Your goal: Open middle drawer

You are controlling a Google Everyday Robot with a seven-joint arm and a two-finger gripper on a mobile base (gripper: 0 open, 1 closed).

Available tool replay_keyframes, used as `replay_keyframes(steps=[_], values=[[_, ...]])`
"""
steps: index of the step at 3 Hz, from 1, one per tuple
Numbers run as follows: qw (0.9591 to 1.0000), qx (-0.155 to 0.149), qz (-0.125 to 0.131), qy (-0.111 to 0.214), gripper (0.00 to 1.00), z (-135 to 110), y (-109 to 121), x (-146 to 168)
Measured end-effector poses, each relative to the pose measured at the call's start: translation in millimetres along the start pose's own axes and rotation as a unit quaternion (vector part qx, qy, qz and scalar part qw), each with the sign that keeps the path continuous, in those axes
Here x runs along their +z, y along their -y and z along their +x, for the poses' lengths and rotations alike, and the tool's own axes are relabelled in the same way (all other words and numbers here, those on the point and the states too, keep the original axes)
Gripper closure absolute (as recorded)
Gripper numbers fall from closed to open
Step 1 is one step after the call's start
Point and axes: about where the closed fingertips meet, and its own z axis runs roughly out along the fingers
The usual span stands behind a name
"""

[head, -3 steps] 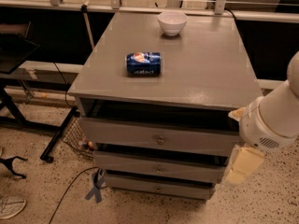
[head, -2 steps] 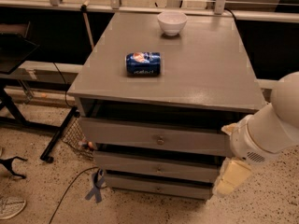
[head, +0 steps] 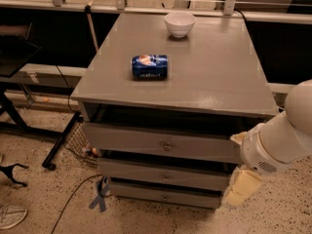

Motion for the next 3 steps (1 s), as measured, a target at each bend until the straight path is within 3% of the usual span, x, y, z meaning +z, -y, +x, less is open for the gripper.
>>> replay_keyframes(steps=[1,2,3], values=[[0.9993,0.031,-0.018,0.013,0.0,20.5,-9.6,45.4],[0.9986,0.049,-0.02,0.008,0.0,33.7,-12.6,80.2],[0.9978,0.056,-0.034,0.01,0.0,42.4,-14.9,136.2]])
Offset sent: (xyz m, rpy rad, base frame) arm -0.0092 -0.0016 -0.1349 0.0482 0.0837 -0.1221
